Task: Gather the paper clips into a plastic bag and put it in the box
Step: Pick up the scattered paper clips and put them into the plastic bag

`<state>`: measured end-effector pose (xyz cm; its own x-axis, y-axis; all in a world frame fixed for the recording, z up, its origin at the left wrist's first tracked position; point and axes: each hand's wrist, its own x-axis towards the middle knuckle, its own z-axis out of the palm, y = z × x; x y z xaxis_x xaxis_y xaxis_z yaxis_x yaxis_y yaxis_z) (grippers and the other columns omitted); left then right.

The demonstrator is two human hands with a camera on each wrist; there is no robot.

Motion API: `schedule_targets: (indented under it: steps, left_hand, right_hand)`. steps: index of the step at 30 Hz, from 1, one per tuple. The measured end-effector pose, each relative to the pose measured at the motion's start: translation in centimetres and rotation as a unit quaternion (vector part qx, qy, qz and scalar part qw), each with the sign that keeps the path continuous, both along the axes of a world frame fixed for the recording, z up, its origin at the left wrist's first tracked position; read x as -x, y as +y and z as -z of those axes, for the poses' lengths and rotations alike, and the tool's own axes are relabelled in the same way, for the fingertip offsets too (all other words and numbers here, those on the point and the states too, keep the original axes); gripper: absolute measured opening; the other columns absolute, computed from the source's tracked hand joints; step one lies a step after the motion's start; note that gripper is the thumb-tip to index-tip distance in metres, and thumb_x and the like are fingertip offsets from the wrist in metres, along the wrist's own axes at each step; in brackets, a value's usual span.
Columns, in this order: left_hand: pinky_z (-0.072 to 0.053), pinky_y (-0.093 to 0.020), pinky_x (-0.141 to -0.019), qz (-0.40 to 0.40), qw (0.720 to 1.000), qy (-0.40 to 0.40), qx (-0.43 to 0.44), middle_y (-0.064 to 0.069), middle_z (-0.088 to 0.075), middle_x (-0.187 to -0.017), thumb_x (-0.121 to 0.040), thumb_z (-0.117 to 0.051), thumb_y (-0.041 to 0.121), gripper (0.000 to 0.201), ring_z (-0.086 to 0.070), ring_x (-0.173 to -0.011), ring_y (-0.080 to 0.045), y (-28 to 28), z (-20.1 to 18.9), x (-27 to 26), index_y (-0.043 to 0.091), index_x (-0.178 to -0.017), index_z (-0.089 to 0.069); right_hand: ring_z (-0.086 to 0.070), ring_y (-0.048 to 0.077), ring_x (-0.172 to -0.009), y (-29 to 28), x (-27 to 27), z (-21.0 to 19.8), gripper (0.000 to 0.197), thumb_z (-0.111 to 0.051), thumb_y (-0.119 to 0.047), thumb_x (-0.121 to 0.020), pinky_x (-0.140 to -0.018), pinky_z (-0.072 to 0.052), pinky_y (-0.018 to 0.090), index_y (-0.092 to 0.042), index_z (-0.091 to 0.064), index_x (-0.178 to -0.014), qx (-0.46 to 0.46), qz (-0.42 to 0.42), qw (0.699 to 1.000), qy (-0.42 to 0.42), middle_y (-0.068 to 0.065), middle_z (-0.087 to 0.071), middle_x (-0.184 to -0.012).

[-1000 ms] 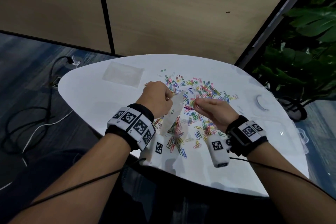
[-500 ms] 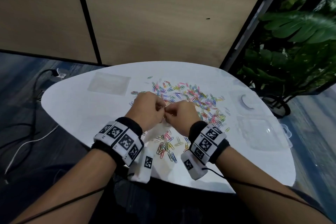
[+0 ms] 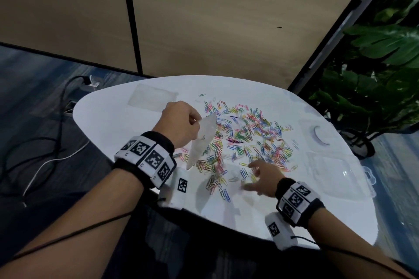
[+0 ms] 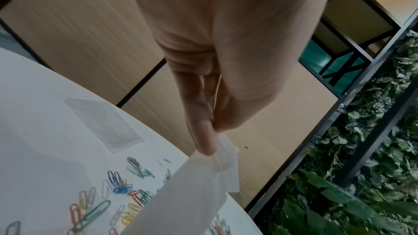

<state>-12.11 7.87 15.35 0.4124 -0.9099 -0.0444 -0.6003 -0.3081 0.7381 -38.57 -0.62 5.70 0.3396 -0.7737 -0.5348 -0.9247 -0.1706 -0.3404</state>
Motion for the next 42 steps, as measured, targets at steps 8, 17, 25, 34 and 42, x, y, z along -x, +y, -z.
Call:
schedule_targets:
  steps: [8,17,25,34,42]
  left_hand:
    - [-0.063,-0.03,-0.078,-0.025,1.0,-0.011,-0.011,-0.008,-0.076,-0.084,-0.09,-0.066,0.008,0.019,-0.075,-0.065,-0.018,1.7,0.3,-3.2,0.008,-0.104,-0.079]
    - [-0.063,-0.029,-0.075,-0.023,0.998,-0.016,-0.057,-0.008,-0.077,-0.087,-0.092,-0.064,0.009,0.02,-0.077,-0.064,-0.017,4.1,0.4,-5.8,0.01,-0.105,-0.078]
    - [-0.061,-0.03,-0.085,0.007,0.998,-0.029,-0.051,-0.01,-0.08,-0.086,-0.092,-0.061,0.007,0.022,-0.069,-0.064,-0.007,3.7,-0.1,-4.7,0.01,-0.104,-0.079]
    - [-0.063,-0.039,-0.087,0.043,0.997,-0.018,-0.061,-0.01,-0.079,-0.091,-0.089,-0.06,0.005,0.024,-0.076,-0.08,-0.026,1.9,0.1,-1.8,0.009,-0.1,-0.081]
    - [-0.062,-0.037,-0.084,0.082,0.995,-0.029,-0.05,-0.009,-0.078,-0.083,-0.09,-0.063,0.009,0.021,-0.073,-0.087,-0.027,0.1,0.7,1.6,0.012,-0.09,-0.083]
  right_hand:
    - [-0.051,0.013,-0.094,4.1,-4.1,5.5,0.078,-0.083,-0.029,-0.07,-0.094,-0.049,0.026,-0.021,-0.045,-0.137,0.076,-0.073,0.993,-0.057,0.004,-0.042,-0.125]
    - [-0.057,0.029,-0.1,3.8,-8.0,7.8,0.04,-0.069,-0.002,-0.079,-0.079,-0.053,0.034,-0.023,-0.066,-0.112,0.21,-0.258,0.943,-0.029,0.006,-0.052,-0.122]
    - [-0.065,0.012,-0.073,1.7,-7.4,4.4,0.011,-0.069,-0.015,-0.087,-0.078,-0.053,0.019,-0.01,-0.077,-0.092,0.159,-0.068,0.977,-0.126,0.002,-0.072,-0.084]
    - [-0.073,0.031,-0.084,-0.8,-6.9,-2.9,0.015,-0.076,-0.003,-0.08,-0.082,-0.059,0.036,0.001,-0.074,-0.094,-0.028,0.22,0.882,-0.416,0.016,-0.075,-0.087]
    - [-0.072,0.024,-0.079,1.8,-8.8,-8.1,0.016,-0.067,0.005,-0.085,-0.074,-0.059,0.022,0.011,-0.068,-0.1,-0.161,0.231,0.78,-0.558,0.02,-0.072,-0.093]
